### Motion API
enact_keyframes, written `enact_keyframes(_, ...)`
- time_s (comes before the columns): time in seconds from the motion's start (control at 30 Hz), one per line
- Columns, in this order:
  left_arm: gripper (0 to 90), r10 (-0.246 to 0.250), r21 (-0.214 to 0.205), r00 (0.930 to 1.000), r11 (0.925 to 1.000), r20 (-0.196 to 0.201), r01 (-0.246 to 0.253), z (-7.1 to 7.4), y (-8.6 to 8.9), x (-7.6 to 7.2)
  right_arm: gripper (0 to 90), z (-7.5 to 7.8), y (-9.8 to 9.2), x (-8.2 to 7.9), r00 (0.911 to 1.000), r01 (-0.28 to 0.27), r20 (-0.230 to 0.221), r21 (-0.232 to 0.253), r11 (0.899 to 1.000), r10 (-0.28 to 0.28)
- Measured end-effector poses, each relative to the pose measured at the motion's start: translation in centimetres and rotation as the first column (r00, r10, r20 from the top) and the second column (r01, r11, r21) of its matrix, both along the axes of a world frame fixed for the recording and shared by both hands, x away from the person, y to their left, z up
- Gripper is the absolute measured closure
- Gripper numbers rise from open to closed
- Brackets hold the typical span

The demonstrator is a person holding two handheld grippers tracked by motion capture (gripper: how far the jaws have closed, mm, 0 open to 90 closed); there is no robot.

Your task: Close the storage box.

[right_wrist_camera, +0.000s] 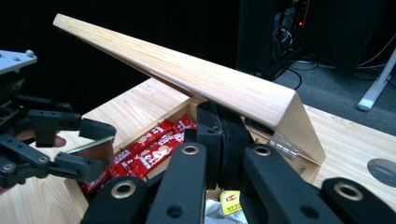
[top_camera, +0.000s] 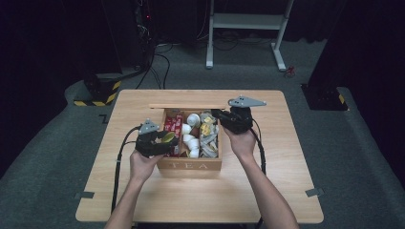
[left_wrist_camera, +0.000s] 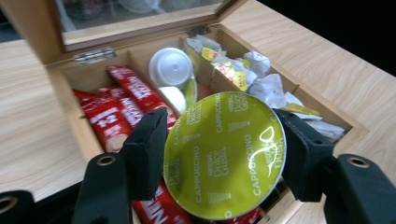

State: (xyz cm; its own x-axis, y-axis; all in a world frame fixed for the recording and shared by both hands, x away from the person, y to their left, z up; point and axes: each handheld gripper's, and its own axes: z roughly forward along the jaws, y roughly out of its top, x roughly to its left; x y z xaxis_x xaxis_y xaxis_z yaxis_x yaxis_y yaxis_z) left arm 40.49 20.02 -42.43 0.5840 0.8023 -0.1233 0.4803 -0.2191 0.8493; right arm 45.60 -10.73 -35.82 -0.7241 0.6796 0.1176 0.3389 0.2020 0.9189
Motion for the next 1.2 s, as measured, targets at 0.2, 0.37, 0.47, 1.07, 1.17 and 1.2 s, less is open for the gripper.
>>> enact_keyframes(0.2,39.8,0.024,-0.020,0.9996,0.9995,0.013,-0.024,0.7,1.4,-0.6,89.1,0.0,0.0,0.1,1.0000,-0.001,-0.002,0.006,1.000,0.001)
enact_keyframes(0.37,39.8,0.037,-0.011,0.9991,0.9993,0.022,-0.037,1.1,2.2,-1.1,89.2,-0.1,0.0,0.1,1.0000,-0.004,-0.004,0.011,1.000,0.004)
enact_keyframes(0.47,39.8,0.052,-0.027,0.9983,0.9983,0.026,-0.051,1.2,3.0,-1.3,89.0,0.0,0.1,0.1,1.0000,0.000,0.002,0.005,1.000,0.000)
enact_keyframes(1.07,39.8,0.136,-0.064,0.9906,0.9889,0.018,-0.134,1.0,7.7,-2.4,89.3,0.0,0.1,0.1,1.0000,0.000,-0.006,0.002,1.000,0.000)
enact_keyframes(1.17,39.9,0.155,-0.064,0.9876,0.9861,0.023,-0.153,1.0,8.5,-2.7,89.3,0.0,0.1,0.1,1.0000,-0.001,-0.004,-0.001,1.000,0.001)
enact_keyframes(1.2,39.9,0.163,-0.061,0.9864,0.9849,0.020,-0.162,0.9,8.7,-2.7,89.3,0.0,0.1,0.0,1.0000,-0.001,-0.006,0.002,1.000,0.001)
